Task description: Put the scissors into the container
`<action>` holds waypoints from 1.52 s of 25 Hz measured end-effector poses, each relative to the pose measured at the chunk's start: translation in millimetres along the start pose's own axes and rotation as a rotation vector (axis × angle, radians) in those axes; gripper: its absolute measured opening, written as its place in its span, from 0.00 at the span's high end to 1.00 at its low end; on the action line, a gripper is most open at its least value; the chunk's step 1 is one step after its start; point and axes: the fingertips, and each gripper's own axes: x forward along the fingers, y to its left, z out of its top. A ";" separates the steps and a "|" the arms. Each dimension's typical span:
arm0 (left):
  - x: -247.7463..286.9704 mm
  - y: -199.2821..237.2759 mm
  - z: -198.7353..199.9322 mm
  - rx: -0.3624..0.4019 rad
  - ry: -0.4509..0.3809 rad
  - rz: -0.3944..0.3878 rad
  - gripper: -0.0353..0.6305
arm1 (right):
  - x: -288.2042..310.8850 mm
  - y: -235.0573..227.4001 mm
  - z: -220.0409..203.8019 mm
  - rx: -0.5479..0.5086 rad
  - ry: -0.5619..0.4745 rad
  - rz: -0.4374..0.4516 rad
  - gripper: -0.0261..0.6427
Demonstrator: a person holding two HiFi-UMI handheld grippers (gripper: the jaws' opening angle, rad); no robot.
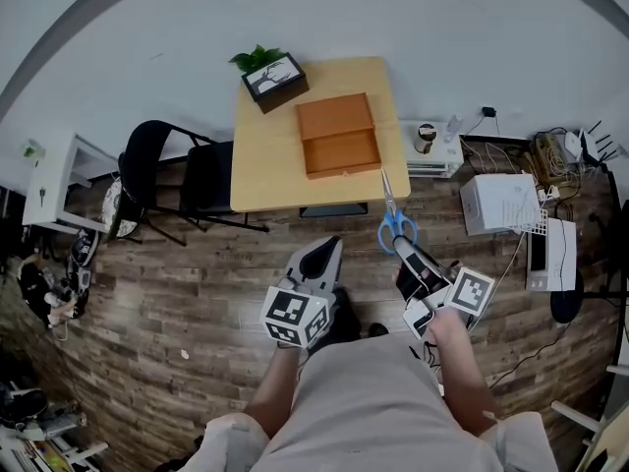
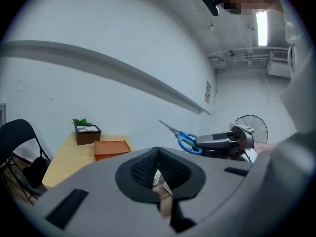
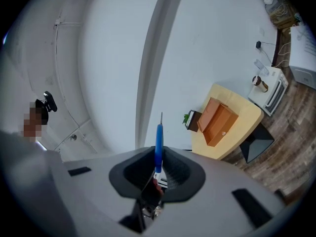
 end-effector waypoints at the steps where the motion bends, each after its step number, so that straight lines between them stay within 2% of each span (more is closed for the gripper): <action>1: 0.7 6.2 0.9 0.000 0.000 -0.002 0.94 | 6.0 -0.6 0.0 0.001 -0.002 0.001 0.90; 13: 13.2 63.9 5.2 -0.007 0.015 -0.032 0.94 | 59.1 -17.6 -4.6 0.007 -0.011 -0.036 0.90; 22: 21.6 70.8 0.4 -0.021 0.038 -0.046 0.94 | 64.6 -26.6 -2.9 0.026 -0.010 -0.054 0.90; 30: 45.8 87.4 5.8 -0.028 0.045 -0.016 0.94 | 89.9 -43.6 18.6 0.034 0.025 -0.038 0.90; 38: 88.1 112.3 24.0 -0.035 0.056 0.027 0.94 | 126.4 -65.0 62.1 0.029 0.083 -0.031 0.90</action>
